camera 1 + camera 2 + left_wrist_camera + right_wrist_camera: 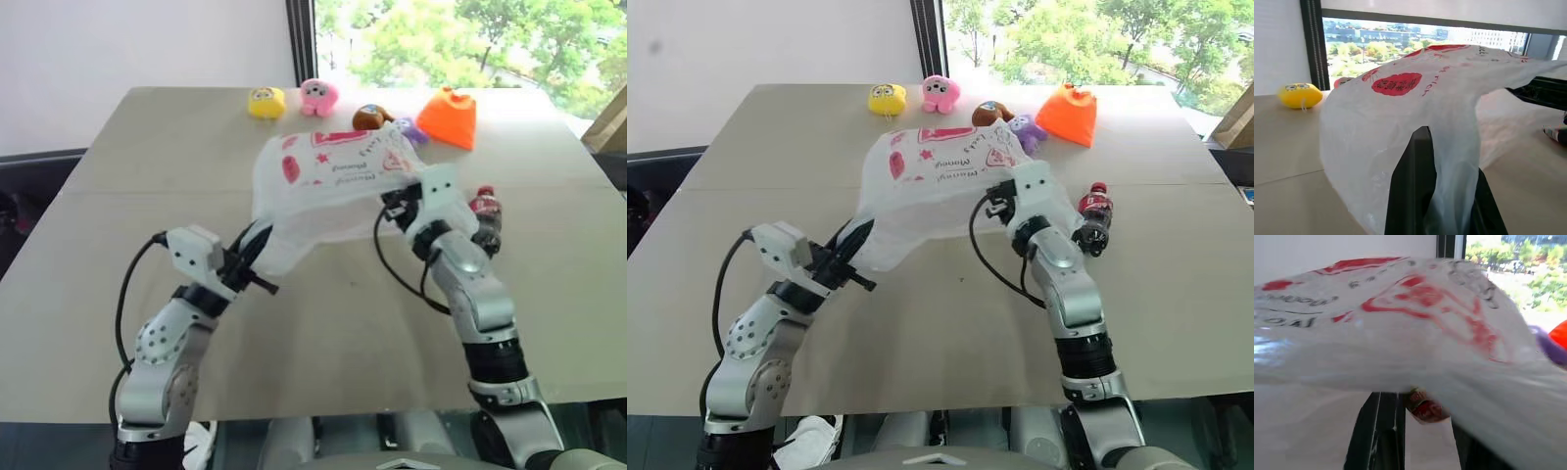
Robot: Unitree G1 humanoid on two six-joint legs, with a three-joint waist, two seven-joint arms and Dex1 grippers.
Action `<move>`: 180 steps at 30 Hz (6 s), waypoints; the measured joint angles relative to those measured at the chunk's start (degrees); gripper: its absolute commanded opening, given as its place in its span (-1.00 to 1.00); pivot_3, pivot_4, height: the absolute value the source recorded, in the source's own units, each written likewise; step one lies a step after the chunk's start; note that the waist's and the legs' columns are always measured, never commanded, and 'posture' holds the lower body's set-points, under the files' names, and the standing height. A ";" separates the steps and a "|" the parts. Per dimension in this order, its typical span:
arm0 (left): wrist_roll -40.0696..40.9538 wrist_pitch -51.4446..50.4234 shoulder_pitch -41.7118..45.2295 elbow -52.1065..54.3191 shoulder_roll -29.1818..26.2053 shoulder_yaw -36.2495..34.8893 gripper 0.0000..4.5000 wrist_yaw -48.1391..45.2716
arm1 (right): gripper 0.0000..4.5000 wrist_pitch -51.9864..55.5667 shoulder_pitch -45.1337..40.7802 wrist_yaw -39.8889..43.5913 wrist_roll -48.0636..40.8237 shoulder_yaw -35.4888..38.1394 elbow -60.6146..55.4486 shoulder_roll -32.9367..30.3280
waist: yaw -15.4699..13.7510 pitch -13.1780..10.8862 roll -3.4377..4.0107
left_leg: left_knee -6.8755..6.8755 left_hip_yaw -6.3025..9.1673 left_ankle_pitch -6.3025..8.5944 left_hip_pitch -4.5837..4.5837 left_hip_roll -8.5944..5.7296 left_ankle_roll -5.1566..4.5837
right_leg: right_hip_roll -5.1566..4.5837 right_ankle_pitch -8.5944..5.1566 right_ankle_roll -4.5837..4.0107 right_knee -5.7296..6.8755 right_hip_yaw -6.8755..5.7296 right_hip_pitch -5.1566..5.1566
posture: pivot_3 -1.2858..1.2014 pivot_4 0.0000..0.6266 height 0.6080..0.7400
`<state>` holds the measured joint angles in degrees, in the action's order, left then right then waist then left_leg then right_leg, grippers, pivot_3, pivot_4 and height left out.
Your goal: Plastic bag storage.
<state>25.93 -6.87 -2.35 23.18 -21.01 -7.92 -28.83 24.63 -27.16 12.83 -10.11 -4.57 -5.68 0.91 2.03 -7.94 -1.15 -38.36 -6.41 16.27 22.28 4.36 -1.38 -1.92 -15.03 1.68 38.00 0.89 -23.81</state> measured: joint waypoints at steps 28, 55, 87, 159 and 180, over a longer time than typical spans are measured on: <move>-2.49 -2.73 8.86 -4.43 9.43 3.84 -1.00 8.05 | 0.99 -4.20 33.69 26.78 -11.02 6.34 -21.67 -27.83 | -1.48 -0.05 -0.01 | -0.15 0.61 0.15 0.28 -0.17 -0.26 | 0.00 -0.08 0.14 -0.10 -0.17 0.08 | 0.03 -0.52 1.00; -6.04 -1.16 7.22 -5.67 12.38 5.91 -1.00 9.37 | 0.59 3.91 17.94 -11.70 4.44 18.13 -6.61 -6.09 | -1.41 -0.03 0.04 | -0.12 0.51 -0.11 0.33 -0.14 0.17 | 0.09 -0.08 0.11 -0.05 -0.19 0.03 | 0.03 -0.52 1.00; -6.06 -1.39 10.22 -6.66 14.32 6.99 -1.00 9.20 | 0.41 15.47 20.41 26.99 -47.41 21.87 -22.71 -32.69 | -2.32 -0.36 0.50 | -0.30 0.89 0.15 0.57 -0.27 -0.29 | 0.08 -0.09 0.18 -0.17 0.00 0.04 | 0.03 -0.52 1.00; -10.34 -0.39 10.98 -8.54 11.60 8.54 -1.00 7.81 | 0.62 -22.31 9.28 6.93 6.02 12.25 14.50 -25.74 | -1.50 -0.36 0.48 | -0.71 0.56 0.05 0.47 -0.18 -0.08 | 0.22 -0.04 0.33 0.00 0.13 0.21 | 0.03 -0.52 1.00; -15.85 4.53 2.48 -3.86 8.08 8.55 0.99 7.95 | -1.00 -20.19 9.87 6.84 5.29 12.23 13.19 -25.07 | -1.32 -0.35 0.49 | -0.64 0.48 0.05 0.45 -0.17 -0.08 | 0.19 -0.04 0.33 0.00 0.20 0.15 | 0.03 -0.52 1.00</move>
<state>10.09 -2.34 0.13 19.32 -12.93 0.63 -20.88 4.44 -17.29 19.67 -4.82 7.66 7.51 -24.16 0.71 -8.29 -0.67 -39.00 -5.94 16.32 22.73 4.20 -1.45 -1.73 -15.07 2.01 38.00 1.09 -23.66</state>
